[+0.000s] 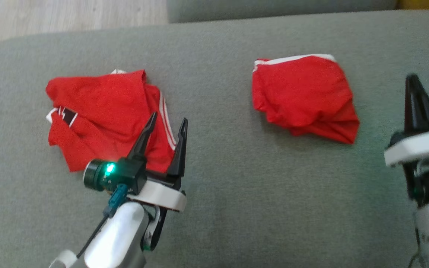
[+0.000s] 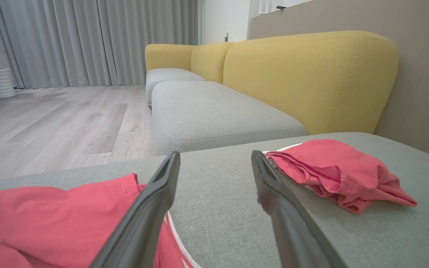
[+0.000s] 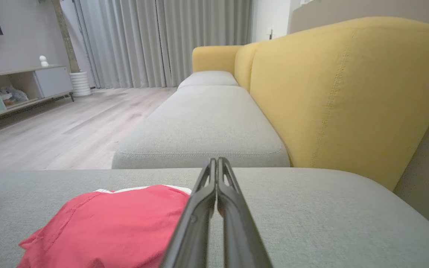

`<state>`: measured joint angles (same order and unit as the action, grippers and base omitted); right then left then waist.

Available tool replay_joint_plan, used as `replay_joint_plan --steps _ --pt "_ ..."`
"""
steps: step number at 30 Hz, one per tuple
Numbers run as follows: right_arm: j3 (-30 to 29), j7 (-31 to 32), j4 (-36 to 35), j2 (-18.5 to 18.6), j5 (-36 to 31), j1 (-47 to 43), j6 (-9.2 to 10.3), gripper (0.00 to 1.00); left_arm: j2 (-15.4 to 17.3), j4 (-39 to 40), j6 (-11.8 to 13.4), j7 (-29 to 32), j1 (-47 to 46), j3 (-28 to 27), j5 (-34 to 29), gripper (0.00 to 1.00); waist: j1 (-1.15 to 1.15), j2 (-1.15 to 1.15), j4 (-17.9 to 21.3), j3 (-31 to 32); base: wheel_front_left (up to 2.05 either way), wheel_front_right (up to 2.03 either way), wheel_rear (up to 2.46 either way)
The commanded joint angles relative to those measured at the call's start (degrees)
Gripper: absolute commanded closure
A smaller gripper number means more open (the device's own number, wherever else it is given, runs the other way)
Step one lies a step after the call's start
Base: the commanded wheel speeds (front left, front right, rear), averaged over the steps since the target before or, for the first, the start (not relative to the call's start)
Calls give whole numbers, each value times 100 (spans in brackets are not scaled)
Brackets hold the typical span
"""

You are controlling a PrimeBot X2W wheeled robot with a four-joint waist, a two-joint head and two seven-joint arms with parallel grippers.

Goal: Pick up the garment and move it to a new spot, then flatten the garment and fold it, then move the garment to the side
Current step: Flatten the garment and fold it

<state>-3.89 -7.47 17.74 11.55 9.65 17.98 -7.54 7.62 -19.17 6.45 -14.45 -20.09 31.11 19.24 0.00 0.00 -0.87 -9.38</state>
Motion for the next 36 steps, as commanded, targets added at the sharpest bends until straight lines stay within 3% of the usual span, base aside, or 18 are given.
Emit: replay_joint_plan --steps 1,11,19,27,36 --pt "160 89 -103 110 -46 403 5 100 14 197 -37 -54 -316 -237 -52 0 0 0 -173 -212 0 0 0" --pt "370 463 1513 173 -291 1521 5 100 -75 187 -127 -54 -547 -226 -137 0 0 0 -666 -711 0 0 0" --pt "684 562 3066 32 -393 1790 5 100 -138 116 -186 -54 -596 -254 -191 0 0 0 -799 -666 0 0 0" --pt "1031 -345 3115 -287 -282 2020 5 100 -171 63 -189 -54 -476 -289 -223 0 0 0 -746 -369 0 0 0" --pt "1796 -220 3637 -721 -178 1908 5 100 -191 72 -200 -54 -431 -309 -259 0 0 0 -679 -299 0 0 0"
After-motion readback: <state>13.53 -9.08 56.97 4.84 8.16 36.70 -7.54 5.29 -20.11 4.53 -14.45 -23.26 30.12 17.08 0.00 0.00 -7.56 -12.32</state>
